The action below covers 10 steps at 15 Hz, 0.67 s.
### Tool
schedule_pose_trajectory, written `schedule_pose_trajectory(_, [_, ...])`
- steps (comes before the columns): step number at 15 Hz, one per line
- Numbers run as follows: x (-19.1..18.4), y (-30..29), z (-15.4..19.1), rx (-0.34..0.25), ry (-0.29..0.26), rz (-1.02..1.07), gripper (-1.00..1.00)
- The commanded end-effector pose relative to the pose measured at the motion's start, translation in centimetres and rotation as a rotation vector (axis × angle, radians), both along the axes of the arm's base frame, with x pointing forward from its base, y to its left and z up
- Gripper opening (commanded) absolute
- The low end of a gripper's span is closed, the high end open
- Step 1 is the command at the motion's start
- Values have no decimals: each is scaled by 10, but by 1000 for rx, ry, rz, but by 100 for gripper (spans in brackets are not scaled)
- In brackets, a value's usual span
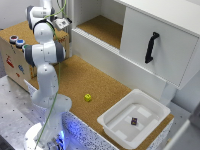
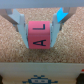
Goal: Rotate the pink block 90 degrees to the right
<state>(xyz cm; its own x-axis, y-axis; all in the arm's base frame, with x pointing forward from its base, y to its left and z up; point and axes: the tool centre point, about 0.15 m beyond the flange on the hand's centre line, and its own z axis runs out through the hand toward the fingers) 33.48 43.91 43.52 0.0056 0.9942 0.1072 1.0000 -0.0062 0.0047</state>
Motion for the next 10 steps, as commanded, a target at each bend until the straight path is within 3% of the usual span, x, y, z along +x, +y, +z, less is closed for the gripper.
schedule_pose_trajectory(1, [6, 7, 0, 6, 141, -280, -100])
schedule_pose_trajectory(4, [12, -2, -3, 41, 183, -425, -100])
schedule_pose_trajectory(5, [11, -3, -5, -28, 111, -511, -100])
schedule_pose_trajectory(6, [10, -4, -4, -39, 70, -565, -100])
schedule_pose_trajectory(10, [14, -15, -6, -31, 49, -820, -100])
